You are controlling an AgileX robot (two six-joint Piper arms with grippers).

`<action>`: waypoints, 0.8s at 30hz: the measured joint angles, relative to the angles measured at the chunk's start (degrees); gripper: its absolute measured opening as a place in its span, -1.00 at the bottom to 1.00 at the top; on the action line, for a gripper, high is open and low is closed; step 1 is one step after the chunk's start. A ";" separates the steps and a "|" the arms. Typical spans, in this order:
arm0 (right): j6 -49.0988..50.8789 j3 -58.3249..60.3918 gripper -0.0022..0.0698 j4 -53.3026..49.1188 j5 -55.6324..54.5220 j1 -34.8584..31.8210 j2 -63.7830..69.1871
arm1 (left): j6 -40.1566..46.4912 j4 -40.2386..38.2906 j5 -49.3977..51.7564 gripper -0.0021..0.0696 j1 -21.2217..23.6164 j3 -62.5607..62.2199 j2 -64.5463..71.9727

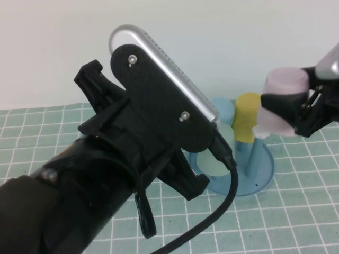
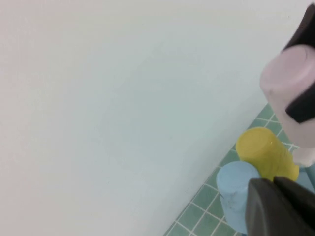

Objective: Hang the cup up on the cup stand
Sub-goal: Place the cup on the cup holder

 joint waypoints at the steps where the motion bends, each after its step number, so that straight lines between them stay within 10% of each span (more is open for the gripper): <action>1: -0.85 0.00 0.55 0.00 0.00 0.00 0.72 | -0.03 0.00 0.00 -0.94 0.00 0.00 0.00; 24: -4.84 -3.65 0.62 0.23 2.79 0.00 13.40 | -0.03 0.00 -4.07 -0.94 0.00 0.00 0.00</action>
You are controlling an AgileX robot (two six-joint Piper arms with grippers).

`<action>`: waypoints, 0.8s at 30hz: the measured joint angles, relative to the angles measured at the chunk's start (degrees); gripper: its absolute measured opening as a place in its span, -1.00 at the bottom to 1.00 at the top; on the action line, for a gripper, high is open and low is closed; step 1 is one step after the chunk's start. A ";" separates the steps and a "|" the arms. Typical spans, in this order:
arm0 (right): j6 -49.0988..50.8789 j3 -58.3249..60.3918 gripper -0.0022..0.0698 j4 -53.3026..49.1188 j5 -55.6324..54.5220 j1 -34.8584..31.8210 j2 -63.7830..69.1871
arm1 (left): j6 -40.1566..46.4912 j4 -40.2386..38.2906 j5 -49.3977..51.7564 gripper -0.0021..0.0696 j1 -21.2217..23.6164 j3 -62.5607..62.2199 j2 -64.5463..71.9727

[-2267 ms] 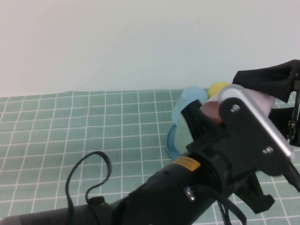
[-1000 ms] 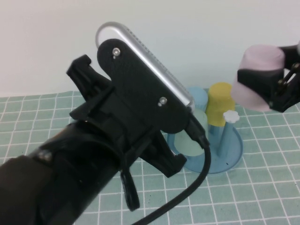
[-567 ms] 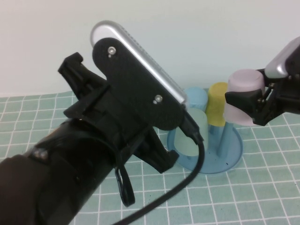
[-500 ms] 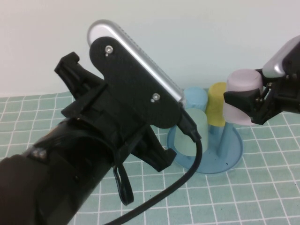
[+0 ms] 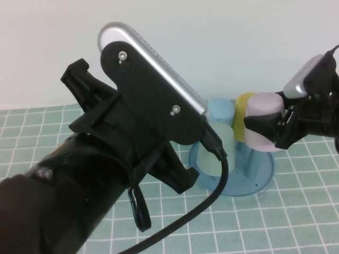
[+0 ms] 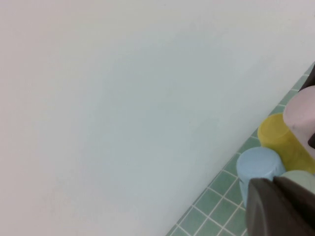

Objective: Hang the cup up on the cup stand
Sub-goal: Place the cup on the cup holder

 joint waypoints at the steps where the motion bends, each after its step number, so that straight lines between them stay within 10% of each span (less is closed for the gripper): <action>1: 0.00 -0.13 0.66 0.00 0.26 0.00 0.00 | 0.00 0.00 0.00 -0.94 0.00 0.00 0.00; 17: 3.68 -1.07 0.85 0.00 2.52 0.00 -3.34 | 0.00 0.00 -0.99 -0.94 0.00 0.00 0.00; 20: 6.92 -1.07 0.51 0.00 2.56 0.00 -6.48 | -0.63 0.00 -0.99 -0.94 0.00 0.00 -0.05; 24: 8.73 -1.07 -0.42 -2.71 2.26 0.00 -14.16 | -2.07 0.00 3.70 -0.94 0.00 0.00 -1.14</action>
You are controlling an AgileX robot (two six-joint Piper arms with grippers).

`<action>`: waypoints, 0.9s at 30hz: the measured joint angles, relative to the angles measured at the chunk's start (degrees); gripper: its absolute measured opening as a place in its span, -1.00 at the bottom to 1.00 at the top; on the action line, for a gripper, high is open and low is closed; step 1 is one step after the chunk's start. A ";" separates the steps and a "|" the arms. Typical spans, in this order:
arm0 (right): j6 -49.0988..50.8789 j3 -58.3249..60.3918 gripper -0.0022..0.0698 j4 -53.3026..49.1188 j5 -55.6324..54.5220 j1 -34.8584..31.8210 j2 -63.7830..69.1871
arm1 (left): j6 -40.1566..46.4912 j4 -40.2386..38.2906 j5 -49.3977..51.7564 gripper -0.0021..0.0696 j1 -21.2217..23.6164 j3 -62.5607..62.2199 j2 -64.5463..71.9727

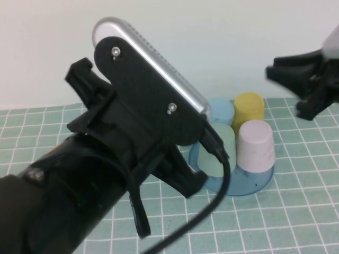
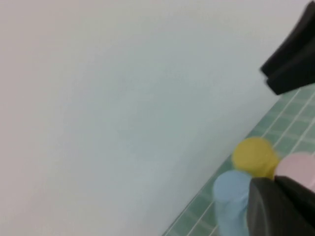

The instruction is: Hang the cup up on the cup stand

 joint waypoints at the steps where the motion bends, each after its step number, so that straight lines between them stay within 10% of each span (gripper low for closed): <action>1: 0.62 0.00 -0.57 -1.57 -0.39 0.00 -1.89 | -0.10 0.00 1.90 -0.94 0.00 0.00 -0.12; 6: 9.05 0.10 -0.89 -9.06 -5.26 0.00 -14.11 | -0.25 0.24 10.02 -0.94 0.00 0.36 -0.25; 27: 26.38 37.68 -0.93 -5.66 -29.70 0.00 -60.05 | -0.70 0.74 24.17 -0.94 0.00 5.79 -0.15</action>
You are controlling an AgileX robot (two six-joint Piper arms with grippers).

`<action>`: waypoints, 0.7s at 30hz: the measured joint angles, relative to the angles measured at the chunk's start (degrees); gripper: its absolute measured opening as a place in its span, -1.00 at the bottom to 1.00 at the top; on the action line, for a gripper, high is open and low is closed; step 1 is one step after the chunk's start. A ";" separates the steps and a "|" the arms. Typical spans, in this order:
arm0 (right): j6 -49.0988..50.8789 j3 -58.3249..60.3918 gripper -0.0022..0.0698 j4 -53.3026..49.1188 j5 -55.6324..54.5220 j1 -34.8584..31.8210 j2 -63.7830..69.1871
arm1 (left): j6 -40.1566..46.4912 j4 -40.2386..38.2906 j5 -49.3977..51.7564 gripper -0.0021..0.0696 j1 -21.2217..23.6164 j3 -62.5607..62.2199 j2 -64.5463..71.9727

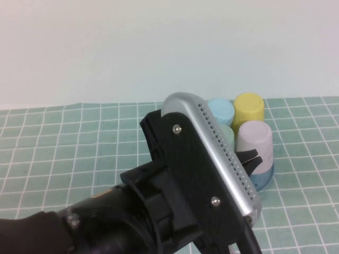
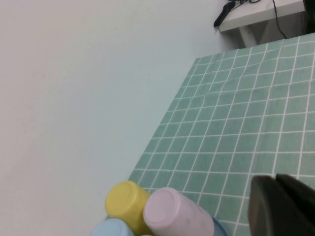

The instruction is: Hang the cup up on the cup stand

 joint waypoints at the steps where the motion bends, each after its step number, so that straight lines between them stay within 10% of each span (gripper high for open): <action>1: 0.04 1.75 -0.93 0.22 -0.59 0.00 -0.28 | -0.13 0.00 0.00 -0.94 0.00 0.00 0.00; 21: 0.04 8.35 -0.94 1.28 -5.59 0.00 -0.60 | -0.09 0.13 1.56 -0.94 0.00 0.00 0.00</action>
